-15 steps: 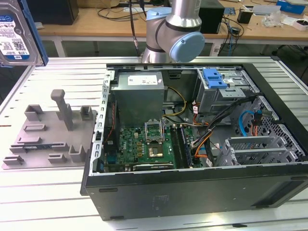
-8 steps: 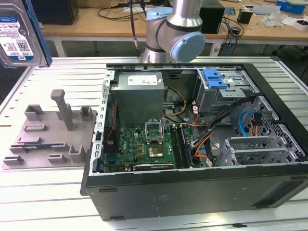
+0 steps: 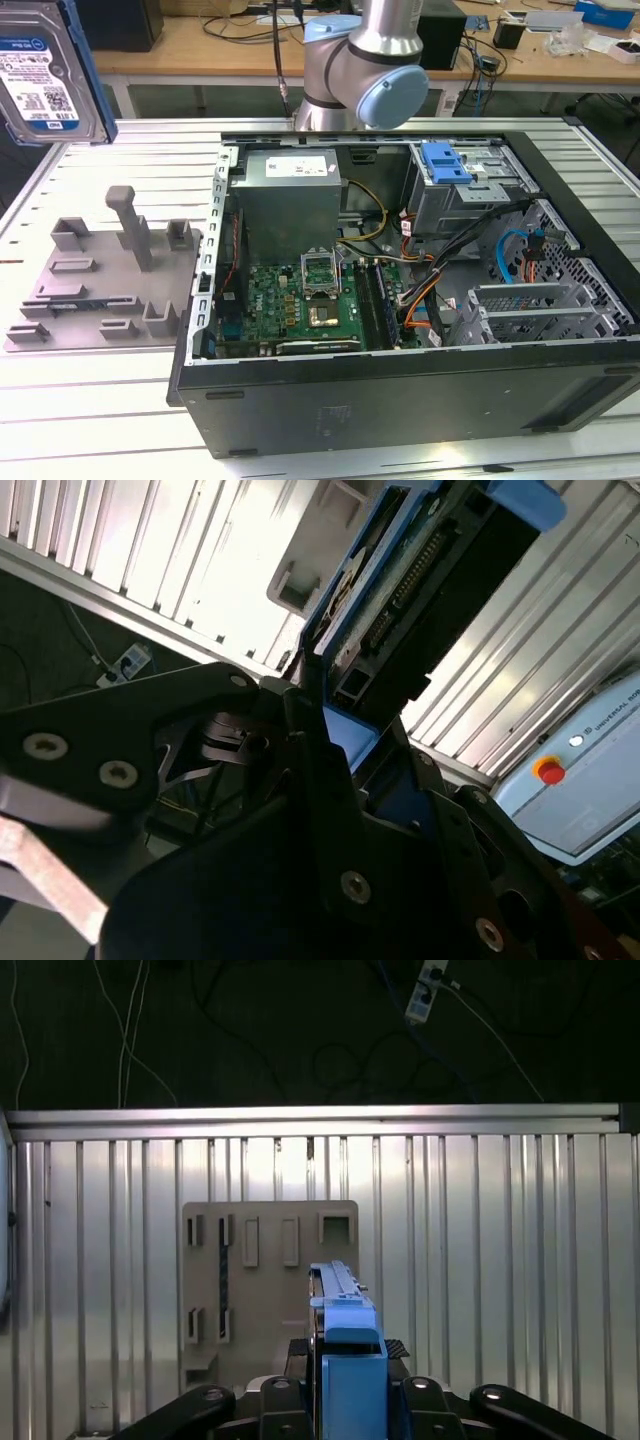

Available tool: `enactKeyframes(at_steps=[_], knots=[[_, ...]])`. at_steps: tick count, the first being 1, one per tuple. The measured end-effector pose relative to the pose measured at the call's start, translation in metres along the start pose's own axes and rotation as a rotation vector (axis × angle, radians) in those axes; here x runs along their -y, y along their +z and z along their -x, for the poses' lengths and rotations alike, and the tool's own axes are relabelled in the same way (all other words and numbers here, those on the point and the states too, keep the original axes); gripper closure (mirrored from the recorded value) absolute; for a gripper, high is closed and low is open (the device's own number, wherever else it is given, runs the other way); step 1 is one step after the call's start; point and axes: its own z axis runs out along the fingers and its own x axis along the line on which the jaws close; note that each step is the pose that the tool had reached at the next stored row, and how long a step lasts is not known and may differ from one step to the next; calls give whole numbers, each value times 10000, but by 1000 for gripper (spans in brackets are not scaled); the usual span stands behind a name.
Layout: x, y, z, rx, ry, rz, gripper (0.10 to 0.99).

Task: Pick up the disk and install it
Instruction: 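Pick up the disk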

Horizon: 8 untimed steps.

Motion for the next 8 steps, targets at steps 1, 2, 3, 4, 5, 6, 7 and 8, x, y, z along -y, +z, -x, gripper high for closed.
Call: enactKeyframes(at_steps=[1, 2, 3, 4, 5, 6, 7, 8], knots=[[16, 0, -28, -4, 0, 3, 718], [30, -1, -49, -8, -1, 7, 718], [44, -1, -67, -12, 0, 11, 718], [62, -2, -87, -15, 1, 18, 718], [81, -3, -104, -17, 2, 27, 718], [106, -4, -128, -17, 1, 33, 718], [137, -5, -158, -16, -1, 40, 718], [167, -6, -187, -16, 0, 48, 718]])
